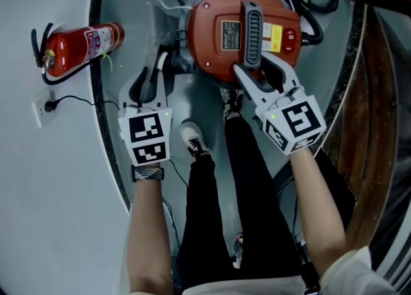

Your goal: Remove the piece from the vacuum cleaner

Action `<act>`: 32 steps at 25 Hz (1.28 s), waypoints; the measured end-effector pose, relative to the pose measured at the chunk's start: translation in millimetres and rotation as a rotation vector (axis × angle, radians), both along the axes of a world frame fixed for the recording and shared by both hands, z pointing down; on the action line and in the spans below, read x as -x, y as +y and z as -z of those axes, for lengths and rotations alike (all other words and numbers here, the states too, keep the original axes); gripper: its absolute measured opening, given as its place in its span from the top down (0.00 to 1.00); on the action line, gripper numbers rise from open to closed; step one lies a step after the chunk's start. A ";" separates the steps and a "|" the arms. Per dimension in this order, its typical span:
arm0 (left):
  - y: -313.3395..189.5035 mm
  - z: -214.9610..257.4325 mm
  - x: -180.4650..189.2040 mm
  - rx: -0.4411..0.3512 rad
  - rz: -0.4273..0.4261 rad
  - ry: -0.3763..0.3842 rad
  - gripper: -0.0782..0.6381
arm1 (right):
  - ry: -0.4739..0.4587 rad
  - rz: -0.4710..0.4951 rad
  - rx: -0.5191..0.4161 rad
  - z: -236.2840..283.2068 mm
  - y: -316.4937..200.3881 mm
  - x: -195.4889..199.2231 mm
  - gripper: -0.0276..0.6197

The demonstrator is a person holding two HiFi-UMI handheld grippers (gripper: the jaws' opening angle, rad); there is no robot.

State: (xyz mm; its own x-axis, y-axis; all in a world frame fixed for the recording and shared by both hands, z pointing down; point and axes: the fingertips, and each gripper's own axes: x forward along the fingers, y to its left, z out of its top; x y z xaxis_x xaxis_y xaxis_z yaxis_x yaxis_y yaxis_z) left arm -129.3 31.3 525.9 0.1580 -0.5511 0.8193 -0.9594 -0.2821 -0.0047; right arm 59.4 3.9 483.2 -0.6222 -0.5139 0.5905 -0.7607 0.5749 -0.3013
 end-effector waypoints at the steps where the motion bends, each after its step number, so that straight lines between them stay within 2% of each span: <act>1: -6.9 4.6 -0.9 -0.012 -0.012 0.004 0.75 | -0.001 0.000 0.000 -0.2 0.0 0.8 0.66; 4: -27.1 8.8 -4.1 -0.006 -0.028 0.021 0.75 | -0.003 0.002 0.002 -0.5 0.8 2.4 0.66; 8: -40.1 -6.3 -10.6 0.082 -0.041 0.049 0.75 | 0.001 0.003 0.006 0.3 1.2 2.2 0.66; 11: -39.9 -12.7 -10.0 0.108 -0.034 0.050 0.75 | 0.003 0.003 0.003 0.7 1.0 3.1 0.66; 25: -36.7 -14.8 -14.0 0.084 -0.013 0.069 0.84 | 0.009 0.006 -0.004 1.5 0.8 2.8 0.66; 32: -36.9 -13.1 -7.6 0.044 0.095 0.082 0.84 | 0.017 0.010 -0.005 0.6 0.1 3.0 0.66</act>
